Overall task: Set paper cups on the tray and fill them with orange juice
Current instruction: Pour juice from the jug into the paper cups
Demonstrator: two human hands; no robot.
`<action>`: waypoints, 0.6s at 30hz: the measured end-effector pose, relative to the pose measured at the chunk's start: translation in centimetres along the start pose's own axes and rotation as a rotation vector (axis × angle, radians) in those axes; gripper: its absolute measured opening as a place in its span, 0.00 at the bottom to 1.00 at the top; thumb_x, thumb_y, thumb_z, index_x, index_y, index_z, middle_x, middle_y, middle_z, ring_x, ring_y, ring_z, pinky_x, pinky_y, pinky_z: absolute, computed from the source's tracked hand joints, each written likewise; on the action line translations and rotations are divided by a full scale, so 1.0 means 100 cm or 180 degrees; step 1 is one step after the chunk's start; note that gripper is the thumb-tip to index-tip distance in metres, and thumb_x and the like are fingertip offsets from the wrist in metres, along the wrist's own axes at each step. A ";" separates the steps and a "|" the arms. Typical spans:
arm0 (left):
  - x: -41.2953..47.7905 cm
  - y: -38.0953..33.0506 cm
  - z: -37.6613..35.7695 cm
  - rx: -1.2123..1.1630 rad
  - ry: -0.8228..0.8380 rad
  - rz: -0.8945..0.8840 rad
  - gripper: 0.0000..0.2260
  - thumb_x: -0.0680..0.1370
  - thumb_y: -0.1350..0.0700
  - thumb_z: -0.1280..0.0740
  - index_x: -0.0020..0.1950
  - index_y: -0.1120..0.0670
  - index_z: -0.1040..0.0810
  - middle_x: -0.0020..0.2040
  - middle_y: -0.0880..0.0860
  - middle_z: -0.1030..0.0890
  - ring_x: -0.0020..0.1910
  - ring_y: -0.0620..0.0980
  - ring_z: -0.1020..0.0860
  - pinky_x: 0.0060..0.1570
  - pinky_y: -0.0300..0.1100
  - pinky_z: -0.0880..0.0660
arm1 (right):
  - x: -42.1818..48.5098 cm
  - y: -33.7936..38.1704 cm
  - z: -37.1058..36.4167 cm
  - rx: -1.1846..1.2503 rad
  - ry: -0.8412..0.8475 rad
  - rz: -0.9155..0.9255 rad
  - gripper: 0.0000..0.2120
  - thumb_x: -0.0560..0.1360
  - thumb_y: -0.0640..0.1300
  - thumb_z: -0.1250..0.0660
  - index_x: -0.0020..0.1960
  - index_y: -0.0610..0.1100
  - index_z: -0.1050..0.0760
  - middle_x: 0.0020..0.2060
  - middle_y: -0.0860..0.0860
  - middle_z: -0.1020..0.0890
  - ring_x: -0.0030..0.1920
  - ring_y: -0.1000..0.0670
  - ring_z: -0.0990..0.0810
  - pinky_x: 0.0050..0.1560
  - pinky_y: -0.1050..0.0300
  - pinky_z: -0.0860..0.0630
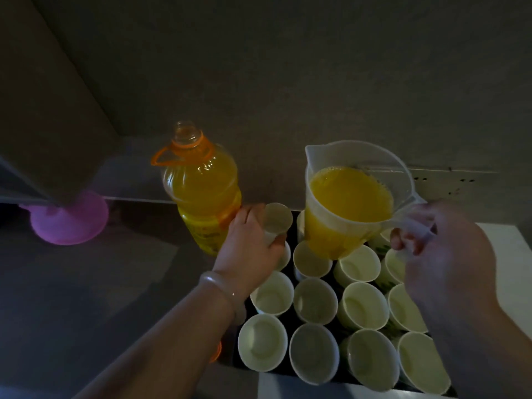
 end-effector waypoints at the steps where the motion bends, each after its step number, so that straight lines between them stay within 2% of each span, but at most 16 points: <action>1: 0.008 -0.001 -0.004 0.0092 0.0040 0.0069 0.30 0.76 0.49 0.33 0.74 0.55 0.40 0.70 0.53 0.34 0.71 0.51 0.37 0.70 0.42 0.39 | 0.002 -0.004 0.003 -0.0359 -0.0006 0.0143 0.14 0.76 0.28 0.41 0.39 0.44 0.27 0.29 0.52 0.26 0.27 0.59 0.24 0.26 0.74 0.34; 3: 0.023 0.002 -0.013 0.0387 0.0188 0.0171 0.33 0.77 0.47 0.35 0.76 0.57 0.44 0.72 0.56 0.36 0.72 0.53 0.39 0.71 0.44 0.41 | 0.005 -0.005 0.005 -0.1141 -0.0018 0.0363 0.13 0.71 0.26 0.40 0.41 0.42 0.25 0.30 0.51 0.24 0.31 0.55 0.25 0.28 0.70 0.37; 5: 0.037 0.006 -0.024 0.0861 0.0363 0.0228 0.33 0.77 0.43 0.38 0.75 0.58 0.44 0.70 0.57 0.35 0.69 0.54 0.36 0.69 0.47 0.38 | 0.008 -0.007 0.008 -0.1336 -0.0053 0.0337 0.13 0.70 0.25 0.39 0.42 0.42 0.24 0.31 0.52 0.23 0.33 0.56 0.27 0.29 0.68 0.38; 8: 0.048 0.005 -0.030 0.1144 0.0472 0.0285 0.31 0.74 0.37 0.43 0.69 0.56 0.36 0.64 0.56 0.31 0.60 0.56 0.30 0.61 0.49 0.32 | 0.012 -0.005 0.013 -0.1245 -0.0062 0.0351 0.15 0.70 0.24 0.39 0.43 0.44 0.26 0.31 0.54 0.24 0.32 0.58 0.28 0.30 0.70 0.35; 11: 0.053 0.003 -0.034 0.1127 0.0504 0.0400 0.29 0.74 0.41 0.34 0.66 0.58 0.36 0.63 0.57 0.31 0.62 0.57 0.30 0.62 0.48 0.33 | 0.017 -0.006 0.018 -0.1085 -0.0003 0.0464 0.19 0.69 0.22 0.39 0.39 0.47 0.29 0.29 0.54 0.25 0.34 0.66 0.26 0.33 0.74 0.33; 13: 0.056 0.000 -0.036 0.1349 0.0605 0.0399 0.28 0.74 0.42 0.33 0.65 0.59 0.36 0.63 0.58 0.30 0.62 0.57 0.29 0.61 0.47 0.33 | 0.021 -0.008 0.020 -0.0893 -0.0003 0.0409 0.22 0.70 0.23 0.40 0.36 0.51 0.32 0.26 0.54 0.25 0.31 0.69 0.27 0.32 0.78 0.34; 15: 0.058 -0.002 -0.039 0.1383 0.0686 0.0401 0.27 0.75 0.43 0.34 0.65 0.59 0.35 0.63 0.58 0.29 0.63 0.56 0.29 0.61 0.46 0.33 | 0.025 -0.010 0.023 -0.0259 0.0052 0.0170 0.19 0.76 0.28 0.40 0.36 0.51 0.31 0.24 0.57 0.24 0.26 0.68 0.28 0.27 0.78 0.36; 16: 0.059 -0.001 -0.040 0.1392 0.0738 0.0418 0.27 0.75 0.44 0.34 0.66 0.59 0.35 0.63 0.58 0.29 0.63 0.56 0.29 0.61 0.46 0.32 | 0.025 -0.011 0.023 -0.0169 0.0064 0.0105 0.18 0.77 0.30 0.40 0.36 0.51 0.31 0.23 0.59 0.24 0.25 0.68 0.28 0.26 0.78 0.36; 18: 0.061 0.000 -0.042 0.1399 0.0711 0.0430 0.24 0.76 0.45 0.34 0.65 0.58 0.33 0.62 0.57 0.28 0.61 0.55 0.28 0.60 0.45 0.31 | 0.025 -0.011 0.023 -0.0373 0.0132 0.0151 0.20 0.75 0.27 0.41 0.34 0.50 0.31 0.24 0.54 0.25 0.27 0.68 0.28 0.28 0.78 0.35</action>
Point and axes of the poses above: each hand's wrist, its own x-axis towards the middle knuckle, its own z-axis out of the back of the hand, y = z × x, the point moved 4 cm from there along x, towards the middle knuckle
